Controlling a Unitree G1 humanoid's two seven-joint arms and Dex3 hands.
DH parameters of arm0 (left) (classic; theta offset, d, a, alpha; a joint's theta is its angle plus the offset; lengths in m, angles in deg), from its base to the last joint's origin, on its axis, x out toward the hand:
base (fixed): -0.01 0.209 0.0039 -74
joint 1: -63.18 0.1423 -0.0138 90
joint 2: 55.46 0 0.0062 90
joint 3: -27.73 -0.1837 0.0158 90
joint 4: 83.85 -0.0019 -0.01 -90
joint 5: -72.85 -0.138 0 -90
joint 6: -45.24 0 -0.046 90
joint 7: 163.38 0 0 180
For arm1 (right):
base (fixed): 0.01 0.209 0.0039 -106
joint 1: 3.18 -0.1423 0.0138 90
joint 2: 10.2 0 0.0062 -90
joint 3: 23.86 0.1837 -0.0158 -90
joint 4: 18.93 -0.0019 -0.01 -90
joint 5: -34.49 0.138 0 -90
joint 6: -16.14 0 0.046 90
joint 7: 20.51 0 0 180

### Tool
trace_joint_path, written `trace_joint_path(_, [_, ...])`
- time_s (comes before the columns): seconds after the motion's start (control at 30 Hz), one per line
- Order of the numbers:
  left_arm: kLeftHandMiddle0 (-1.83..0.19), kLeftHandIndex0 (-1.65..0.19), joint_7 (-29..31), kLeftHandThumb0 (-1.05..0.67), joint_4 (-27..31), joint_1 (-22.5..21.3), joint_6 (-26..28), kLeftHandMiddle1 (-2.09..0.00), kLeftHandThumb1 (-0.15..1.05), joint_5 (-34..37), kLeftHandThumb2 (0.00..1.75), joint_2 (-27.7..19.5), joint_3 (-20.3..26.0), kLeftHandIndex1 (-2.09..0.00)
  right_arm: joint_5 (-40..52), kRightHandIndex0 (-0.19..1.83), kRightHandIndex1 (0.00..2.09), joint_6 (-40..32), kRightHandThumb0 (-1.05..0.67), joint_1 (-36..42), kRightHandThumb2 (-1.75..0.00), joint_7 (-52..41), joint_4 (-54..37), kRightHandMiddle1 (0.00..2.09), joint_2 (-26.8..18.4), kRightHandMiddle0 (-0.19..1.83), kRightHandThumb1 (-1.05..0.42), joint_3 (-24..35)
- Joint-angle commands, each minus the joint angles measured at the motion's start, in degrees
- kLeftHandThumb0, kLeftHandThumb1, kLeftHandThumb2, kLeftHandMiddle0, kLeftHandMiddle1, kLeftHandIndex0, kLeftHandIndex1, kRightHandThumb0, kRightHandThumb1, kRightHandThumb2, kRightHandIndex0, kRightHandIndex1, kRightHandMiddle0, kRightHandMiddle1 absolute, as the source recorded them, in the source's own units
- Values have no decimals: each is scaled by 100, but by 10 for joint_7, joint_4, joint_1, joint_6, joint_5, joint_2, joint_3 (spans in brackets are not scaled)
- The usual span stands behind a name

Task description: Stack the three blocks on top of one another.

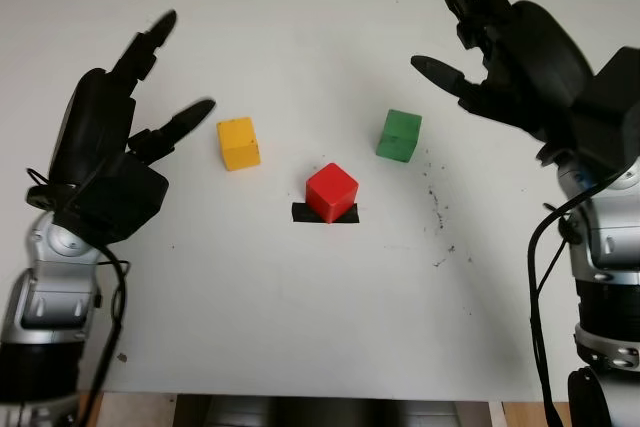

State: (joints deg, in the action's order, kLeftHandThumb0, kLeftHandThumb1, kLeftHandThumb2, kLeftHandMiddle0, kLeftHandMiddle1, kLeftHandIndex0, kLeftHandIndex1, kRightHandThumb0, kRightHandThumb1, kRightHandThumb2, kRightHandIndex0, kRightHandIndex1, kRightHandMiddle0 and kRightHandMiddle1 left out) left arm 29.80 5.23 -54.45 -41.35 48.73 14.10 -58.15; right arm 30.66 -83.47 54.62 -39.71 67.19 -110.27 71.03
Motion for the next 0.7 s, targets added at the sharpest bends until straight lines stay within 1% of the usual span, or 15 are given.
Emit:
trace_joint_path(0.0, [-7, -30, 35, -86, -17, -39, 7, -3, 102, -13, 5, -26, -27, -8, 10, -17, 1, -11, -70, 4, -59, 14, -11, 1, 15, -16, -105, 6])
trace_joint_path(0.1, [-3, -28, 75, -85, -32, -74, 19, -3, 100, -35, 5, -43, -59, -6, 23, -19, 0, -33, -69, 4, -62, 31, -16, 0, 28, -19, -105, 13])
trace_joint_path(0.23, [0, -28, 85, -87, -69, -109, -6, -3, 99, -71, 5, -51, -101, -6, 24, -19, 0, -53, -70, 5, -62, 48, -23, 0, 33, -19, -105, 13])
trace_joint_path(0.33, [3, -26, 100, -92, -95, -127, -23, -4, 101, -88, 6, -50, -128, -5, 23, -19, 0, -51, -70, 8, -62, 52, -23, 0, 33, -19, -105, 11])
trace_joint_path(0.47, [5, -23, 127, -95, -105, -130, -28, -4, 104, -85, 8, -49, -139, -4, 22, -19, 0, -47, -67, 9, -67, 58, -23, 0, 33, -19, -105, 10])
trace_joint_path(0.57, [8, -21, 135, -95, -109, -127, -37, -4, 105, -86, 9, -48, -145, -4, 16, -19, 0, -40, -67, 8, -68, 64, -20, 0, 32, -19, -105, 9])
trace_joint_path(0.67, [9, -21, 139, -91, -105, -123, -30, -4, 103, -95, 7, -45, -152, -5, 15, -19, 0, -50, -68, 7, -67, 67, -22, 0, 32, -19, -105, 8])
